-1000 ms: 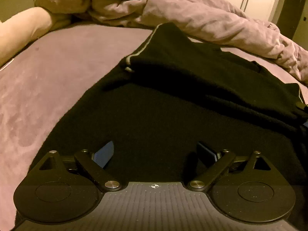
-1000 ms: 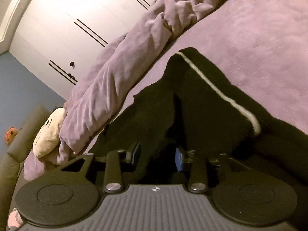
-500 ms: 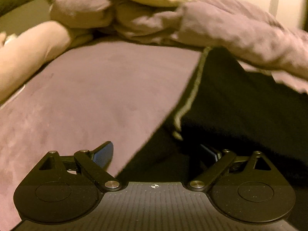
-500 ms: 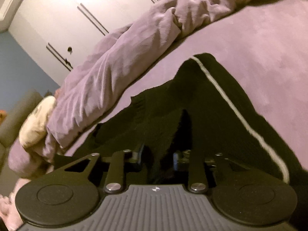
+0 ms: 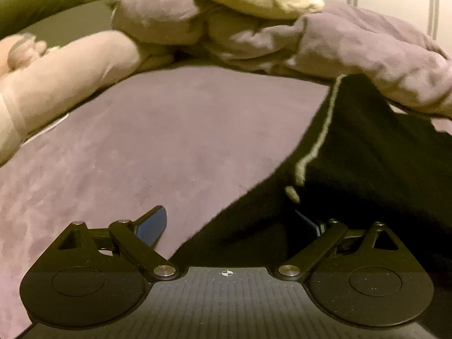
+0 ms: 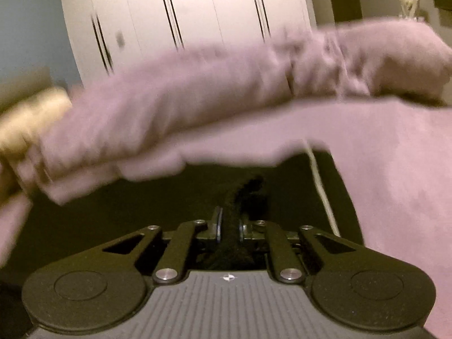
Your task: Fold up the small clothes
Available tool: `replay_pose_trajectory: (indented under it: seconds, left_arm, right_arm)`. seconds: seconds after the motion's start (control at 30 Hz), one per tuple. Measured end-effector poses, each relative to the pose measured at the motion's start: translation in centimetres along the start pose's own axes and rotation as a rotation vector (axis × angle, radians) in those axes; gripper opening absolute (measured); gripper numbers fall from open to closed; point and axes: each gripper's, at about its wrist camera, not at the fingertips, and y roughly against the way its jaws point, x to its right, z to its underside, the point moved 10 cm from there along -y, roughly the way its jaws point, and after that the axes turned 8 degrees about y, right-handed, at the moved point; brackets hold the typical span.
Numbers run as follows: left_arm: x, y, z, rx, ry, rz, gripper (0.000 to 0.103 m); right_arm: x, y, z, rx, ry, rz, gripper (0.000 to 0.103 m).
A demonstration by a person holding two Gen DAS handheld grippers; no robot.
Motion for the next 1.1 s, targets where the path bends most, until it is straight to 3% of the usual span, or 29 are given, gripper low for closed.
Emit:
replay_pose_trajectory:
  seconds: [0.2, 0.37, 0.5, 0.57, 0.67, 0.87, 1.1]
  left_arm:
    - [-1.7, 2.6, 1.3, -0.065, 0.022, 0.048, 0.097]
    - [-2.1, 6.4, 4.1, -0.093, 0.0, 0.104, 0.098]
    - [-1.9, 9.6, 6.1, -0.076, -0.087, 0.142, 0.101]
    - [-2.0, 10.6, 7.6, -0.136, -0.076, 0.193, 0.101]
    - [-2.6, 11.7, 8.7, -0.172, -0.045, 0.214, 0.101]
    - [-3.4, 13.2, 9.6, -0.218, -0.012, 0.251, 0.101]
    - [-3.4, 14.7, 11.5, -0.231, -0.082, 0.267, 0.101]
  right_arm:
    - [2.2, 4.3, 1.2, 0.036, -0.213, -0.07, 0.02]
    - [1.6, 9.7, 5.4, 0.039, -0.376, -0.168, 0.021]
    - [2.1, 13.9, 9.2, 0.022, -0.429, -0.145, 0.021]
    - [2.7, 15.1, 11.1, -0.008, -0.46, -0.131, 0.022]
    - [3.5, 16.4, 13.7, -0.078, -0.442, -0.079, 0.021]
    - [3.6, 20.3, 14.4, -0.077, -0.403, -0.059, 0.024]
    - [2.7, 21.7, 16.7, -0.148, -0.319, -0.044, 0.027]
